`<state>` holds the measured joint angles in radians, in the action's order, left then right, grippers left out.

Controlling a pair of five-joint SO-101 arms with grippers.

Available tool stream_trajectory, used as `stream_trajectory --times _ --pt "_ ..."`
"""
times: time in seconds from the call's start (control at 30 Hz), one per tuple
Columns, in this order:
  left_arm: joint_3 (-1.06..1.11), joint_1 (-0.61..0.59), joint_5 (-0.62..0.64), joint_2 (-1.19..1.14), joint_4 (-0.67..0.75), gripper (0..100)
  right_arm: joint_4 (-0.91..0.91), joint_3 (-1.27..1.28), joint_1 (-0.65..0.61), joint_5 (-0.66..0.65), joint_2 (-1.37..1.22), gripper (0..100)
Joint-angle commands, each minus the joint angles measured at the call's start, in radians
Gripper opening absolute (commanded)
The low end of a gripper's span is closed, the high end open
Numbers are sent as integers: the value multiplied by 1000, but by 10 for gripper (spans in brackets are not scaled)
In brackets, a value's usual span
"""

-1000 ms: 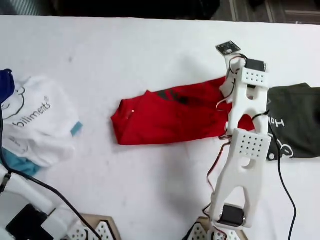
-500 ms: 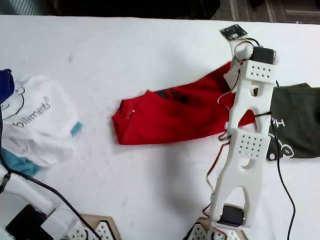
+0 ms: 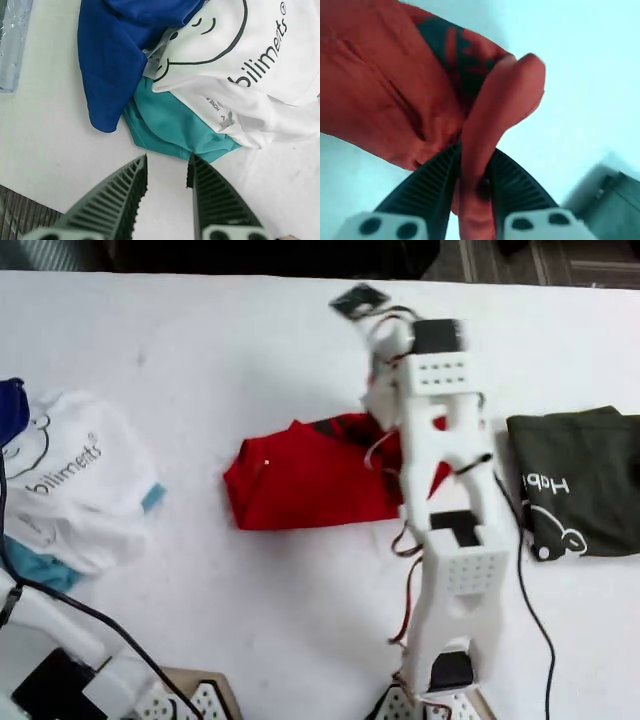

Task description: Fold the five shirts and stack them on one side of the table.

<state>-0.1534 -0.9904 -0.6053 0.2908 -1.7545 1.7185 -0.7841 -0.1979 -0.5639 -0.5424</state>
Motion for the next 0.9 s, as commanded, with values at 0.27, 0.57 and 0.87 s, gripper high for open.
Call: stream_trajectory --times 0.27,0.57,0.87 --pt "-23 2 11 31 -5 151 -15 0 -295 143 27 19" --pt "17 5 11 33 0 151 -10 -103 -427 163 -122 57" --pt "52 5 9 33 5 151 2 -117 -424 161 -7 372"
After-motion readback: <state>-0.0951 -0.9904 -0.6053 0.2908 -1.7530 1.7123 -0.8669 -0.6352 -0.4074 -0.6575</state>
